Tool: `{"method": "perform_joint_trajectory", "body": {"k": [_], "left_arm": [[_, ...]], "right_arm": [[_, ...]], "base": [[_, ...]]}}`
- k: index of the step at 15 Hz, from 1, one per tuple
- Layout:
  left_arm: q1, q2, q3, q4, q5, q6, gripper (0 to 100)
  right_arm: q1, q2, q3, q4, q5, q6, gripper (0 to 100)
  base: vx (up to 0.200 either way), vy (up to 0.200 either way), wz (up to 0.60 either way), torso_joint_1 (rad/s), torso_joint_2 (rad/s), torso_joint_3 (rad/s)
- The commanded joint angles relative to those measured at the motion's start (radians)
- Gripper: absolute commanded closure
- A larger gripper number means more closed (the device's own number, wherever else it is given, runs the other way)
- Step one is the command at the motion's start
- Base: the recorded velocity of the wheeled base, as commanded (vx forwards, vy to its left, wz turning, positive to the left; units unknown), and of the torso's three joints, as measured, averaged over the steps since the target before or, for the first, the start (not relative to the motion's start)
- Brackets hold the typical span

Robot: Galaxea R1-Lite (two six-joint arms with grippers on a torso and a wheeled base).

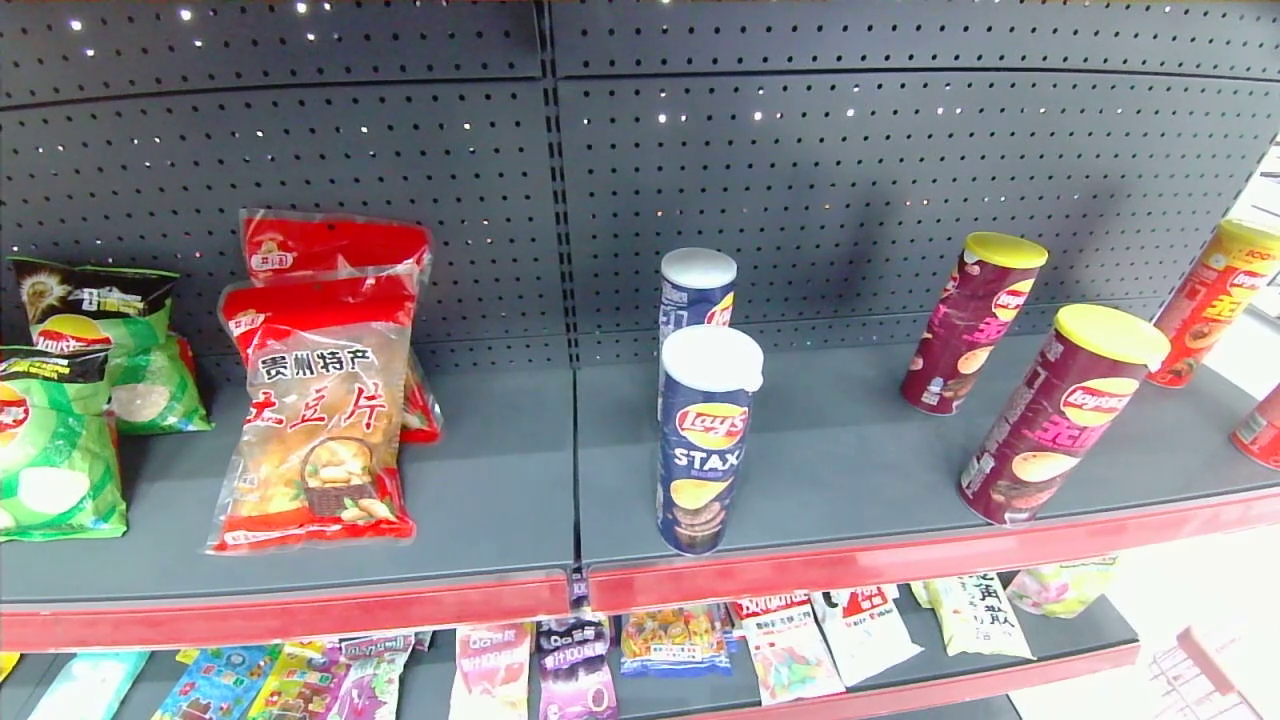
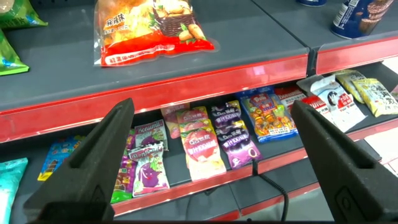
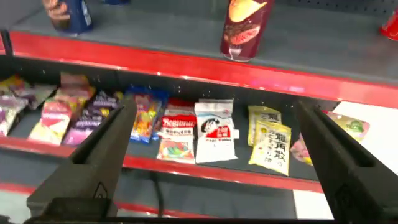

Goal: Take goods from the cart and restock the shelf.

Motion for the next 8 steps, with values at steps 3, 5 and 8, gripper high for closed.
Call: {"method": "perform_joint_trajectory", "body": {"k": [3,5,8], "left_arm": [[0.0,0.0,0.0,0.0,-0.003,0.001,0],[0.0,0.0,0.0,0.0,-0.004,0.001,0],[0.144,0.038,-0.002,0.001,0.0,0.006,0]], "right_arm": [[-0.016,0.026,-0.004,0.0,-0.107,0.003,0],[-0.032,0.064,-0.022,-0.001,-0.13,0.007,0],[-0.153,0.239,-0.079,-0.012,-0.128,0.036,0]], "base": [[0.0,0.0,0.0,0.0,0.0,0.0],[0.0,0.0,0.0,0.0,0.0,0.0],[0.0,0.0,0.0,0.0,0.0,0.0]]}}
